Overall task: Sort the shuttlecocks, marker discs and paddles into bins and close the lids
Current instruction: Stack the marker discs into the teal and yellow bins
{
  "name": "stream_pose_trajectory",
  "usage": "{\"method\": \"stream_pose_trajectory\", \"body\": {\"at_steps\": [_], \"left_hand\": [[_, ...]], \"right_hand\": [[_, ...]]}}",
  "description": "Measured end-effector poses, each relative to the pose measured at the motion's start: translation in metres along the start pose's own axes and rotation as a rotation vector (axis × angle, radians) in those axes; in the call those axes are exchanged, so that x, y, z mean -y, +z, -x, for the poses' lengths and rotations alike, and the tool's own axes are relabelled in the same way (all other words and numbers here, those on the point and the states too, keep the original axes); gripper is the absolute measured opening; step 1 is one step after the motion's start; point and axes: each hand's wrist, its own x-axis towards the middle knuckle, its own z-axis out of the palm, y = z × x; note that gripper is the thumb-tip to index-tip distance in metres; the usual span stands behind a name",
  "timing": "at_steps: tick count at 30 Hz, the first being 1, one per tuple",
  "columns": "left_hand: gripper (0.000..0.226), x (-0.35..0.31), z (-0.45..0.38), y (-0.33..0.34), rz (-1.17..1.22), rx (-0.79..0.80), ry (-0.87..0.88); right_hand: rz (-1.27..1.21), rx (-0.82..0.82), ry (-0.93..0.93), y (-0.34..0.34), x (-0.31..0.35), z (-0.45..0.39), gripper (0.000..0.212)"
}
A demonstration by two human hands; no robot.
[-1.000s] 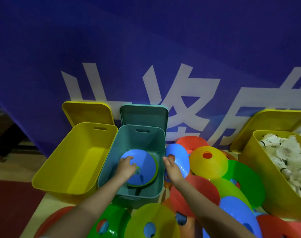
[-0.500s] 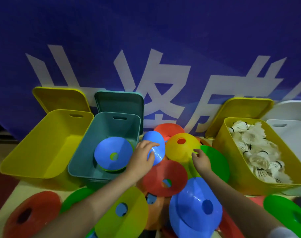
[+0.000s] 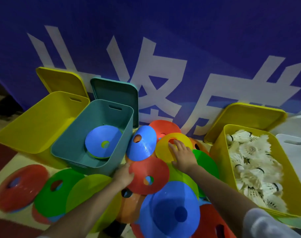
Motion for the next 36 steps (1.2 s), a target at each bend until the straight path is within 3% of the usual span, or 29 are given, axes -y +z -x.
{"method": "stream_pose_trajectory", "body": {"at_steps": [9,15,20,27,31,36], "left_hand": [[0.041,-0.021,-0.005,-0.003,0.282,-0.151,-0.028],[0.047,-0.028,0.002,-0.032,0.340,-0.284,0.052],[0.043,-0.032,0.010,-0.054,0.428,-0.353,0.199],[0.040,-0.042,0.019,-0.078,0.596,-0.363,0.288],[0.038,-0.041,0.017,-0.093,0.657,-0.374,0.299],[0.034,-0.024,0.018,-0.108,0.707,-0.427,0.275]], "right_hand": [[0.067,0.078,-0.023,0.017,0.000,-0.037,0.105],[0.069,0.000,-0.060,0.016,-0.004,-0.047,0.088],[-0.122,-0.049,0.019,-0.003,-0.030,-0.056,0.086],[-0.752,-0.187,0.316,-0.029,-0.029,-0.054,0.077],[-0.744,-0.232,0.354,-0.048,-0.019,-0.045,0.077],[-0.726,-0.440,0.301,-0.079,-0.004,-0.024,0.061]]}}
